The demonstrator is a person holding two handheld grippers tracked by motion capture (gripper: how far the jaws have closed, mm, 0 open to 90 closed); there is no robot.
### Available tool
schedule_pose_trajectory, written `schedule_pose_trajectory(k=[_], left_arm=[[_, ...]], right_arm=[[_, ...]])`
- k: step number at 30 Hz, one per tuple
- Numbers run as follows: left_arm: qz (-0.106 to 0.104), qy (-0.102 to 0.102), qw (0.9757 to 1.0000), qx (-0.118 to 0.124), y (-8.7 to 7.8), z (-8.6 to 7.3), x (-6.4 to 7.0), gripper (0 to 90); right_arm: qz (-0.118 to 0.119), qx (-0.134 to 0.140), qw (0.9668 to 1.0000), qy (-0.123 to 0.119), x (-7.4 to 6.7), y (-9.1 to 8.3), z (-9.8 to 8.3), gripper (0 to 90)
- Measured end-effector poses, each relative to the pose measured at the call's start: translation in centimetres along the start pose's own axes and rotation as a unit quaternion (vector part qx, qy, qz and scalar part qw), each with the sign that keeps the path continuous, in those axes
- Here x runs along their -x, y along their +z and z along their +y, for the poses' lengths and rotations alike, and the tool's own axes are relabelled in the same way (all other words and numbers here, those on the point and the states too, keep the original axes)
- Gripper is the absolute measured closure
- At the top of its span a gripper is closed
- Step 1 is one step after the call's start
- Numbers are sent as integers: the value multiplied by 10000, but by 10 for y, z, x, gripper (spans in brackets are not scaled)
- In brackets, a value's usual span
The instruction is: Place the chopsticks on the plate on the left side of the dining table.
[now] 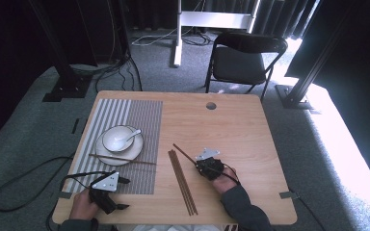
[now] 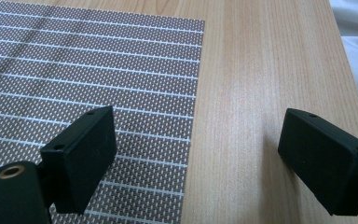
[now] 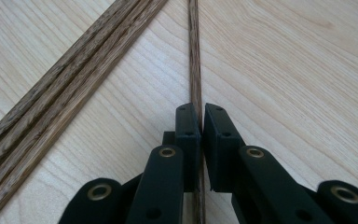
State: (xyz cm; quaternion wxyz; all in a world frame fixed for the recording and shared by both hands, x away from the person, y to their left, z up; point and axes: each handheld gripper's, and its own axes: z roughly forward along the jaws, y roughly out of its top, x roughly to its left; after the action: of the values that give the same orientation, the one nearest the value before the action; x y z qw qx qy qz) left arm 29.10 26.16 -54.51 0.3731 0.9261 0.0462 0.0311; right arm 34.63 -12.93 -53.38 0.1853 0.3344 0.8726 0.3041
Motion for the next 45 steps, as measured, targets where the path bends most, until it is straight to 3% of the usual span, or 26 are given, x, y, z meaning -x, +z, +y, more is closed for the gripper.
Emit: schedule_pose_trajectory(k=[12, 45], left_arm=[[0, 0, 10000, -1, 0, 0, 0, 116], [0, -1, 10000, 0, 0, 0, 0, 116]], right_arm=[[-45, 205, 9997, -83, -1, -7, 3, 846], [220, 610, 9967, -492, -18, -20, 13, 846]])
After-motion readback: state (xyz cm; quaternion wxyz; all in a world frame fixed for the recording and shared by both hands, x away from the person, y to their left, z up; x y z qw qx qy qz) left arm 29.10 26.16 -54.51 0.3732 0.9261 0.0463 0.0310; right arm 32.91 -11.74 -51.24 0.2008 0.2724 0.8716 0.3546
